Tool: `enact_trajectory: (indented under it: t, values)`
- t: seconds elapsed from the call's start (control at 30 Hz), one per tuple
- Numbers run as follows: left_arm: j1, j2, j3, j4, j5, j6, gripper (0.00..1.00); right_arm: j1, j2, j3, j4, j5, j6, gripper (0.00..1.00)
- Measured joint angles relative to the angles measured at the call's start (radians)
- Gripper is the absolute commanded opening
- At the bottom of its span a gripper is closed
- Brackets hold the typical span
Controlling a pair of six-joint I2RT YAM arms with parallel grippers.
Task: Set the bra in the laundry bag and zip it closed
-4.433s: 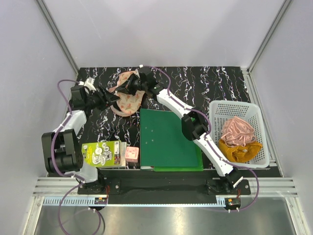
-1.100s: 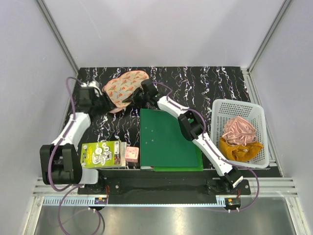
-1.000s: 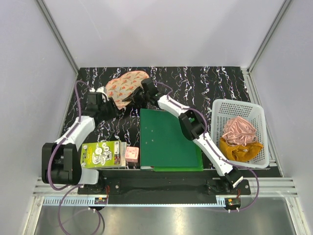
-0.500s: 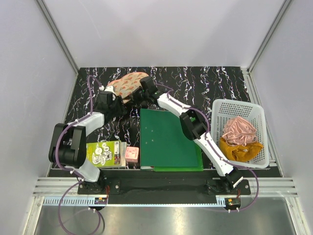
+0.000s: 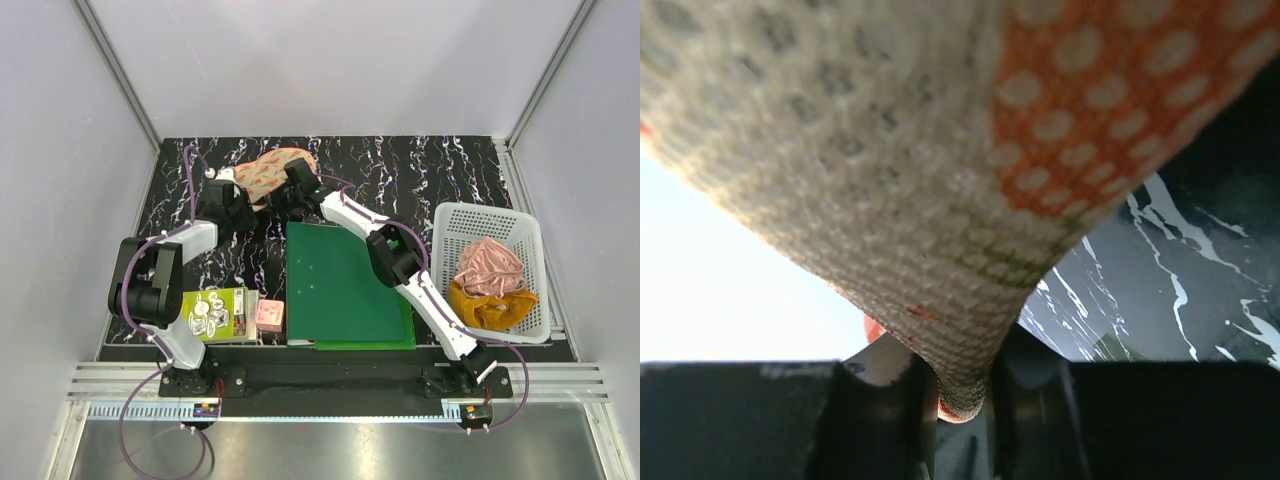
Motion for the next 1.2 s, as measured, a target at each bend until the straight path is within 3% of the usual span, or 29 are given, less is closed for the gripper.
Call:
enact_trajectory:
  t: [0.27, 0.37, 0.43, 0.63, 0.83, 1.07, 1.2]
  values:
    - [0.000, 0.017, 0.043, -0.019, -0.016, -0.018, 0.26, 0.000, -0.001, 0.000, -0.003, 0.021, 0.009, 0.18]
    - [0.000, 0.021, 0.047, -0.021, -0.015, -0.029, 0.15, 0.000, -0.002, 0.000, -0.003, 0.022, 0.009, 0.14]
    - [-0.003, 0.026, 0.057, -0.027, -0.015, -0.033, 0.00, 0.000, -0.002, 0.000, -0.002, 0.023, 0.009, 0.11]
    - [-0.009, 0.031, 0.089, -0.089, -0.043, -0.044, 0.00, 0.000, -0.021, -0.024, -0.005, 0.034, 0.001, 0.01]
    - [0.008, 0.028, 0.094, -0.178, -0.043, -0.052, 0.00, 0.006, -0.040, -0.070, -0.004, 0.038, -0.048, 0.00]
    - [0.159, -0.019, 0.036, -0.267, 0.033, -0.040, 0.00, -0.007, -0.086, -0.157, -0.018, 0.010, -0.174, 0.00]
    - [0.200, -0.019, 0.034, -0.275, 0.146, -0.017, 0.00, -0.023, -0.080, -0.105, -0.055, -0.041, -0.275, 0.02]
